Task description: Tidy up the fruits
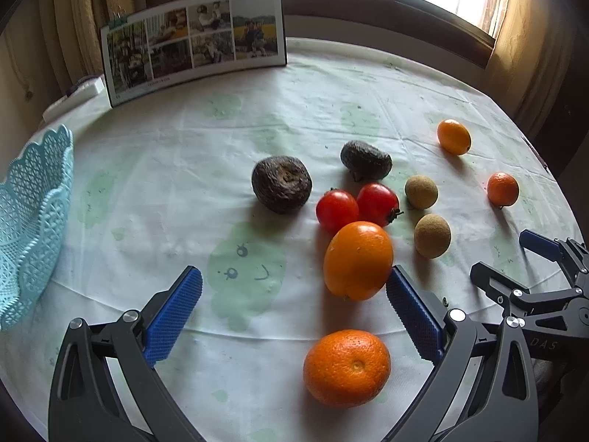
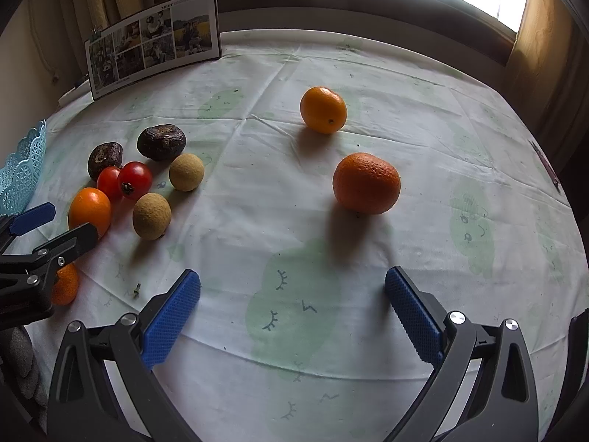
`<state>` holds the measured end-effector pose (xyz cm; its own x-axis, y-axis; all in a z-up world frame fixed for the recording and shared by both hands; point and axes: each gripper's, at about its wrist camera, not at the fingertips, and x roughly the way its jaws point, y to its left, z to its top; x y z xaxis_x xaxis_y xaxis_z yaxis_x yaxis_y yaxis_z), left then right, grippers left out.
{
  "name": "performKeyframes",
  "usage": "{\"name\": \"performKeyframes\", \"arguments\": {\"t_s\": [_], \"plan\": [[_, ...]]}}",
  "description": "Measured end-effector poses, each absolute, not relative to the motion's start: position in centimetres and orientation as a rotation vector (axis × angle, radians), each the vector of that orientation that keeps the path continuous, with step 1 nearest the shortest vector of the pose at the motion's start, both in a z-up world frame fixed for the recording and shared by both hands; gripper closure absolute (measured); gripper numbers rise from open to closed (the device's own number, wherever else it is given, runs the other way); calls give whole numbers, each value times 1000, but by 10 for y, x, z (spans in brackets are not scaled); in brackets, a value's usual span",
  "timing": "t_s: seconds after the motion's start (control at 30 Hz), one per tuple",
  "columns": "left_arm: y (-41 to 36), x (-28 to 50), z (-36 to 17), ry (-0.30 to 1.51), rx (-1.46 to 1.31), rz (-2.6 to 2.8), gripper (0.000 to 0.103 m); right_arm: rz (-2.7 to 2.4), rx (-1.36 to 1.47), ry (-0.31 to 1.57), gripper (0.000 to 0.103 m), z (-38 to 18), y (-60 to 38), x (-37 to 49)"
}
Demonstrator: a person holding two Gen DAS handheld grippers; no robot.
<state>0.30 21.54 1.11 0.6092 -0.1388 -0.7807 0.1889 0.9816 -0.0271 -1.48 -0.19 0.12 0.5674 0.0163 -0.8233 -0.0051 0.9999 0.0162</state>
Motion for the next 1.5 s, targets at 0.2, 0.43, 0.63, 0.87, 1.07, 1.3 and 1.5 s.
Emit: {"name": "performKeyframes", "arguments": {"t_s": [0.2, 0.43, 0.63, 0.87, 1.07, 1.3, 1.5], "plan": [[238, -10, 40, 756, 45, -103, 2, 80, 239, 895, 5, 12, -17, -20], [269, -28, 50, 738, 5, -50, 2, 86, 194, 791, 5, 31, -4, -26], [258, -44, 43, 763, 32, -100, 2, 84, 176, 769, 5, 30, -3, -30], [232, -49, 33, 806, 62, -178, 2, 49, 227, 774, 5, 26, -23, -32], [219, -48, 28, 819, 76, -187, 2, 32, 224, 772, 5, 26, -33, -28], [216, -46, 23, 843, 72, -172, 2, 24, 246, 768, 5, 26, -39, -23], [212, -46, 20, 849, 82, -169, 2, 21, 251, 762, 5, 27, -42, -24]]}}
